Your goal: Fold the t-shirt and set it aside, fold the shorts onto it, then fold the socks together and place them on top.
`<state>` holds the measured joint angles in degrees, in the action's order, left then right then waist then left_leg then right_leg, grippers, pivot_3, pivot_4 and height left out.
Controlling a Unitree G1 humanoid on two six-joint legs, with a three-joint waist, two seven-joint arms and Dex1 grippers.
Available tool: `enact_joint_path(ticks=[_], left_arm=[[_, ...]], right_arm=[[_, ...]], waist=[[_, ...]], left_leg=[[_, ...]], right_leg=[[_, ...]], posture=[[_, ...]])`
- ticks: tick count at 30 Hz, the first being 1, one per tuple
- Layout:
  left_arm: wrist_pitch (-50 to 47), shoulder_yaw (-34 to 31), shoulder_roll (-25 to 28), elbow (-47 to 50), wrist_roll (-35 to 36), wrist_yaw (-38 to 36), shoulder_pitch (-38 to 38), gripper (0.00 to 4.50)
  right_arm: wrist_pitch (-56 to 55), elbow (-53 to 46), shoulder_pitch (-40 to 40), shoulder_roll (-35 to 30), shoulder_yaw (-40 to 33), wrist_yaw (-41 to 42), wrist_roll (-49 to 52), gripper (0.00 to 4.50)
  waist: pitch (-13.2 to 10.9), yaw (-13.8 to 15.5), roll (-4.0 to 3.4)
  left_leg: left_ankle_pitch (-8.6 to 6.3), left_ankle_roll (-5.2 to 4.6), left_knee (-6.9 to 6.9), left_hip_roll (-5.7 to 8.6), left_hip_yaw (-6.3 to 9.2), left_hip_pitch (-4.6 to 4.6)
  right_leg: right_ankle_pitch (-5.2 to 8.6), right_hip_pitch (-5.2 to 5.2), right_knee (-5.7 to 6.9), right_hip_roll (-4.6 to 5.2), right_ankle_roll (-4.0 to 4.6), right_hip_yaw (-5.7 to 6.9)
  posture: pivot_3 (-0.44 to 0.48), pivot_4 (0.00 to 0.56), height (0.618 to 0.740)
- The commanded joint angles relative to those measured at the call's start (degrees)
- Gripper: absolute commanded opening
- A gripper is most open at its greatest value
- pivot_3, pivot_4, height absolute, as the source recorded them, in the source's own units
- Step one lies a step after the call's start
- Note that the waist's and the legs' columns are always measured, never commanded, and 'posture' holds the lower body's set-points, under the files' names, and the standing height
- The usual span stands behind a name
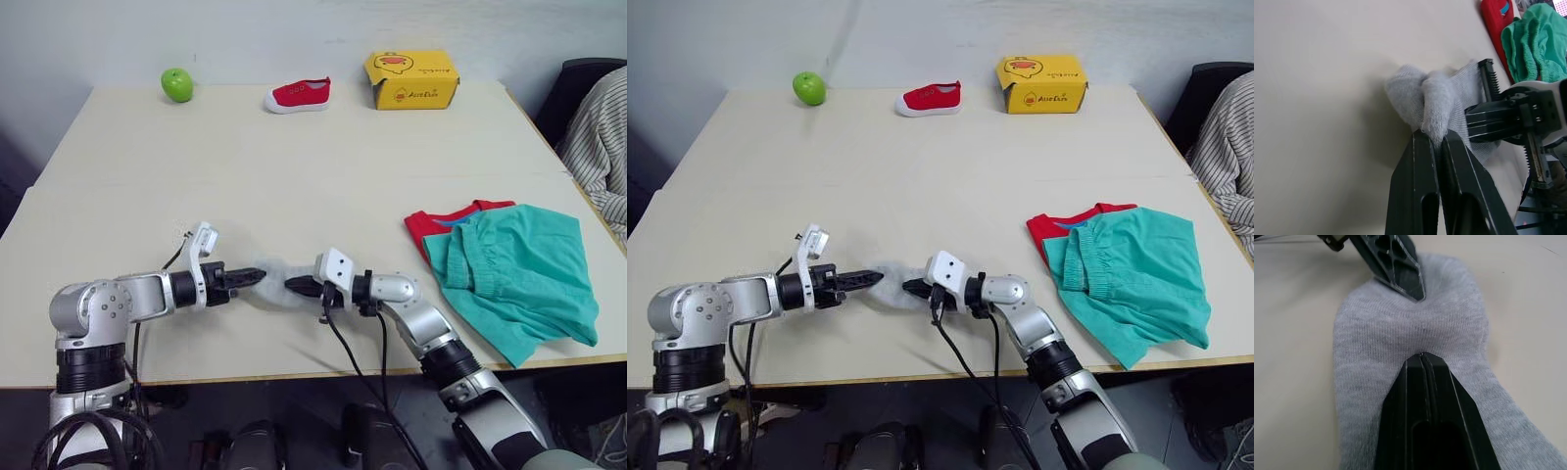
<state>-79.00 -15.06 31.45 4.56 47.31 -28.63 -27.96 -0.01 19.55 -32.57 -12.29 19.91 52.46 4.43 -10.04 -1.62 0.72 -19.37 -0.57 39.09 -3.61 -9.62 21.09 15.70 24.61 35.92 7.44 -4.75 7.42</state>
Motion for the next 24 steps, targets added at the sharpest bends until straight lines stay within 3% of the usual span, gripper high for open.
enact_joint_path(ticks=[1, 5, 11, 17, 24], left_arm=[[4.1, 3.6, 2.8, 4.2, 0.5, -5.8, -4.0, 0.03], [8.3, 10.2, 3.3, 4.0, -0.9, -11.1, -7.4, 0.03], [17.7, 21.4, -1.0, -1.8, -7.8, -16.4, -11.7, 0.03], [28.3, 26.8, -5.1, -7.0, -13.9, -21.1, -11.5, 0.03], [42.4, 27.4, -9.1, -13.6, -19.9, -24.6, -9.6, 0.03]], right_arm=[[1.6, 0.4, 0.5, -1.9, -0.8, -1.4, -2.1, 0.00], [2.4, -0.5, 0.9, -2.8, -1.1, -2.4, -2.4, 0.00], [8.3, -9.5, 4.0, -6.0, -2.5, -4.1, -1.8, 0.00], [14.1, -17.3, 9.0, -9.0, -4.8, -6.4, -1.1, 0.00], [17.5, -24.1, 14.5, -10.9, -9.0, -8.7, 1.0, 0.00]], waist=[[0.0, 0.0, 0.00], [0.0, 0.0, 0.00], [0.0, 0.1, 0.00], [0.0, 0.1, 0.01], [0.0, 0.2, 0.03]], left_leg=[[0.00, 0.00, 0.00, 0.00, 0.02, 0.02], [0.00, 0.01, 0.00, 0.03, 0.00, 0.02], [0.01, -0.02, 0.01, 0.05, -0.01, 0.08], [0.02, -0.03, 0.02, 0.04, -0.02, 0.13], [0.03, -0.07, 0.04, 0.03, -0.01, 0.13]], right_leg=[[0.00, 0.00, -0.01, 0.00, 0.00, 0.01], [0.00, 0.01, -0.02, 0.00, 0.00, 0.03], [0.00, 0.02, -0.06, -0.04, -0.01, 0.08], [0.00, 0.04, -0.13, -0.13, -0.01, 0.11], [-0.01, 0.02, -0.37, -0.10, -0.02, 0.12]], posture=[[0.000, 0.150, 0.740], [0.000, 0.150, 0.740], [0.000, 0.150, 0.740], [0.000, 0.150, 0.740], [0.000, 0.150, 0.740]])
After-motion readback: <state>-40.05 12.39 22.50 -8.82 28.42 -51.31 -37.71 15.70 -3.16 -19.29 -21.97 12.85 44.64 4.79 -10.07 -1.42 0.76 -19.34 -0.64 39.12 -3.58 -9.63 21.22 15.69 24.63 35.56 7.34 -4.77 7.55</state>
